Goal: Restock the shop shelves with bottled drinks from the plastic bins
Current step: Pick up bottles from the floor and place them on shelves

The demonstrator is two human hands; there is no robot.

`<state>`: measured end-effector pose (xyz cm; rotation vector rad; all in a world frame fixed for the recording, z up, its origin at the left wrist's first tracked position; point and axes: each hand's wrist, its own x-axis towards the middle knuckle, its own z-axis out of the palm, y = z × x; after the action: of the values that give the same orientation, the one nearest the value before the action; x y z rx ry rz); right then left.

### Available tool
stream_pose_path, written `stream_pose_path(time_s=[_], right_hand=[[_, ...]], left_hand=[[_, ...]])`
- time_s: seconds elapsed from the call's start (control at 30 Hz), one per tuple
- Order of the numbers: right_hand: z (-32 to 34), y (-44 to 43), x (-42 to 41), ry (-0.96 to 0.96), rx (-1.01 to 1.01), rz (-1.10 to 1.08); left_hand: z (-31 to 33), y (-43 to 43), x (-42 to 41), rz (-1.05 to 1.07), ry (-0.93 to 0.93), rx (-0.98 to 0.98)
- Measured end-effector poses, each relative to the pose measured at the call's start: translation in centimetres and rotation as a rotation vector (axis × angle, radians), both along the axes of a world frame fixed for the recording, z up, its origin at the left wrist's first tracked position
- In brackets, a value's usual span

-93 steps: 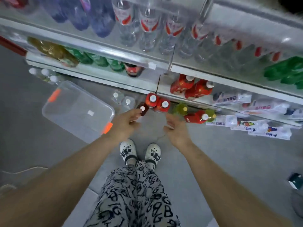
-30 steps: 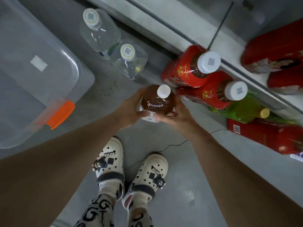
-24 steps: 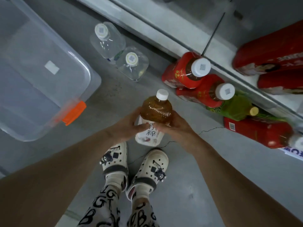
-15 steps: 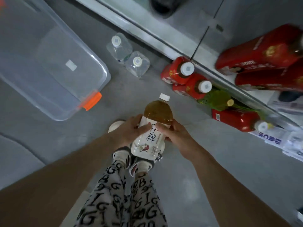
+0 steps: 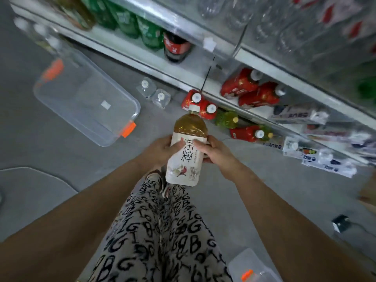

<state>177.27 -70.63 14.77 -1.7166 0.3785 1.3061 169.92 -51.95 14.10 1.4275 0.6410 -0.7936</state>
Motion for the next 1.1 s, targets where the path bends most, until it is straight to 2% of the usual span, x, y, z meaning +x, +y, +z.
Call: stream_pose_path(time_s=[0.27,0.5,0.7,1.1], right_hand=[[14.8,-0.9,0.8,-0.191,0.049,-0.032],[25.6,-2.2,1.2,-0.345,0.085,-0.101],[32.1,-2.8,1.9,-0.484,0.078,-0.161],[42.1,-3.9,3.6,-0.724,0.094,-0.157]], left_hand=[[14.4,-0.2,2.6,-0.029,-0.062,0.034],[24.8,-0.9,5.0,-0.124,-0.188,0.085],[31.7,-0.8,7.2,-0.261,-0.361,0.163],[41.2,-2.0,11.1,-0.327,-0.612,0.211]])
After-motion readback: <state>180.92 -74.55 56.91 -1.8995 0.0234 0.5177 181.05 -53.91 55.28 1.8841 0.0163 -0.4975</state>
